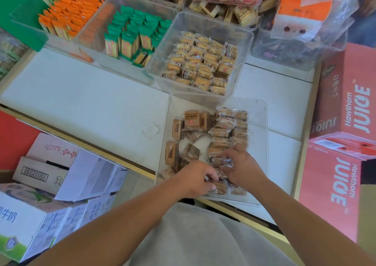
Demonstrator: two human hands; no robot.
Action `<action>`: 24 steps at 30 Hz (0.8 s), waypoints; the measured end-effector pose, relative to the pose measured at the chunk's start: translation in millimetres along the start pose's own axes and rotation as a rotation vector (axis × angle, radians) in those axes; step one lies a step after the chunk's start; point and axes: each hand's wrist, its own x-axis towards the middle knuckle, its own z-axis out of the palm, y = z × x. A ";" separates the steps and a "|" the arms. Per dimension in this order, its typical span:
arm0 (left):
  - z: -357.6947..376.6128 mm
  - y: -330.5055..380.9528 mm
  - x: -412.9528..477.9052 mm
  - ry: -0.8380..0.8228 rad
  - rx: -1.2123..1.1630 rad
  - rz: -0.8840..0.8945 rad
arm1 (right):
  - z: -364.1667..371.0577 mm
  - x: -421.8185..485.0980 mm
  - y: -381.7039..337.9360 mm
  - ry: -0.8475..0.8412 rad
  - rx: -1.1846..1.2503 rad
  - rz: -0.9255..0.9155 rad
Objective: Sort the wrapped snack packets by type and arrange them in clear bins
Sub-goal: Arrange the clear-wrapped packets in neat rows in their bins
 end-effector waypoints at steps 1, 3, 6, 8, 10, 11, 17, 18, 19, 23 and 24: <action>4.0 0.4 3.5 0.019 0.016 -0.002 | 0.1 -1.9 1.1 0.009 -0.084 -0.018; 11.2 0.7 8.9 0.077 0.058 -0.024 | -1.5 -5.3 4.4 0.041 -0.251 -0.050; 15.6 -0.1 14.8 0.132 0.149 -0.079 | -2.2 -5.2 6.7 0.033 -0.291 -0.060; 15.1 1.4 17.8 0.097 0.167 -0.102 | -4.3 -3.4 8.3 0.021 -0.191 -0.046; 15.3 -0.2 19.9 0.076 0.129 -0.123 | -6.3 -2.9 9.8 0.017 -0.143 -0.044; 15.9 -1.5 21.2 0.080 0.112 -0.139 | -6.4 -3.5 9.7 0.015 -0.167 -0.047; 10.0 -1.3 26.3 0.061 0.128 -0.158 | -6.0 -5.1 1.8 0.015 -0.359 -0.063; 6.7 1.1 24.3 0.056 0.131 -0.138 | -11.2 -4.0 -0.3 -0.004 -0.350 -0.049; 2.2 3.1 21.8 0.070 0.125 -0.115 | -17.2 -1.6 -1.8 -0.020 -0.335 -0.036; -38.8 2.7 9.8 0.246 0.031 -0.077 | -39.5 20.4 -12.2 0.022 -0.084 -0.033; -52.8 -0.2 7.9 0.313 0.026 -0.067 | -42.3 29.8 -17.4 0.056 -0.013 -0.067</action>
